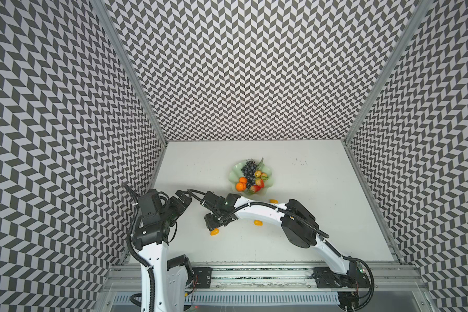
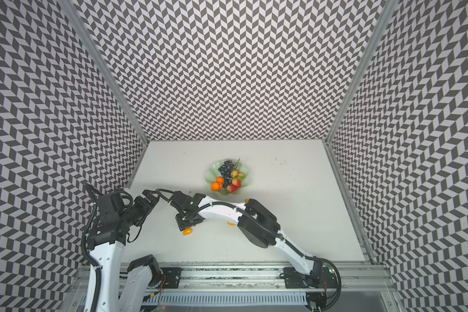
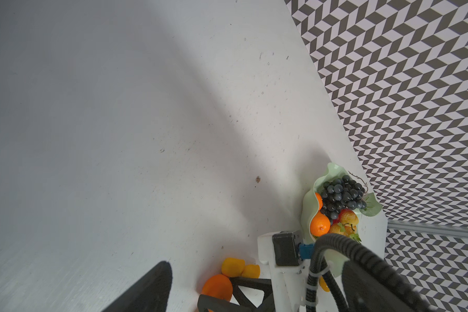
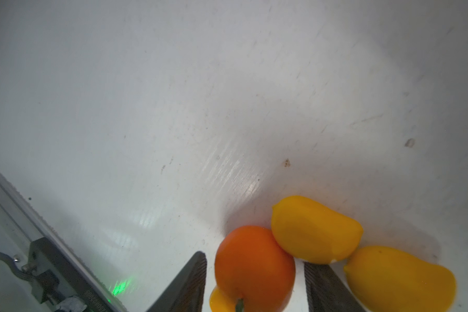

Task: Arrange fruit in a fruit bowl
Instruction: Pick up the fruit from the middle-left of the table.

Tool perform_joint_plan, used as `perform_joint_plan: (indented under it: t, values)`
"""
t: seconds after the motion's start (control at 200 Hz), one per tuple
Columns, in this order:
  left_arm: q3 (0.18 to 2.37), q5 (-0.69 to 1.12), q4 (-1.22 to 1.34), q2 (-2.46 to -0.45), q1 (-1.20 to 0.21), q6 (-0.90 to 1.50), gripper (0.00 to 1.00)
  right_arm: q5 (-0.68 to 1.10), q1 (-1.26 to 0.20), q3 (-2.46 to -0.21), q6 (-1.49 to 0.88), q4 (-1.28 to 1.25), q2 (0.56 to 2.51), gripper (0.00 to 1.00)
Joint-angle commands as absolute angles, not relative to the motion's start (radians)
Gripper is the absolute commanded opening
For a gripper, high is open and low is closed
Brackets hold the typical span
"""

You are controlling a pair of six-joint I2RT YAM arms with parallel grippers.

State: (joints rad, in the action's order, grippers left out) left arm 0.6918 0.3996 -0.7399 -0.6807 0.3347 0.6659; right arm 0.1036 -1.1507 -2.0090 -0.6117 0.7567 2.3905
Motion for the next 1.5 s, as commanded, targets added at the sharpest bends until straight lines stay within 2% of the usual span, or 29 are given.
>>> perform_joint_plan:
  t: [0.0, 0.225, 0.826, 1.177, 1.492]
  values:
    - [0.685, 0.411, -0.718, -0.679, 0.344, 0.646, 1.0, 0.083, -1.154, -2.029, -0.619, 0.78, 2.42, 0.58]
    - [0.688, 0.414, -0.714, -0.686, 0.344, 0.646, 1.0, 0.089, -1.154, -2.036, -0.615, 0.787, 2.433, 0.58]
    - [0.703, 0.453, -0.68, -0.702, 0.344, 0.589, 1.0, 0.099, -1.142, -2.036, -0.613, 0.78, 2.382, 0.44]
    - [0.692, 0.551, -0.595, -0.693, 0.314, 0.554, 1.0, 0.114, -1.11, -1.963, -0.62, 0.736, 2.224, 0.41]
    - [0.645, 0.635, -0.384, -0.685, 0.192, 0.607, 1.0, 0.106, -1.03, -1.77, -0.632, 0.654, 2.039, 0.4]
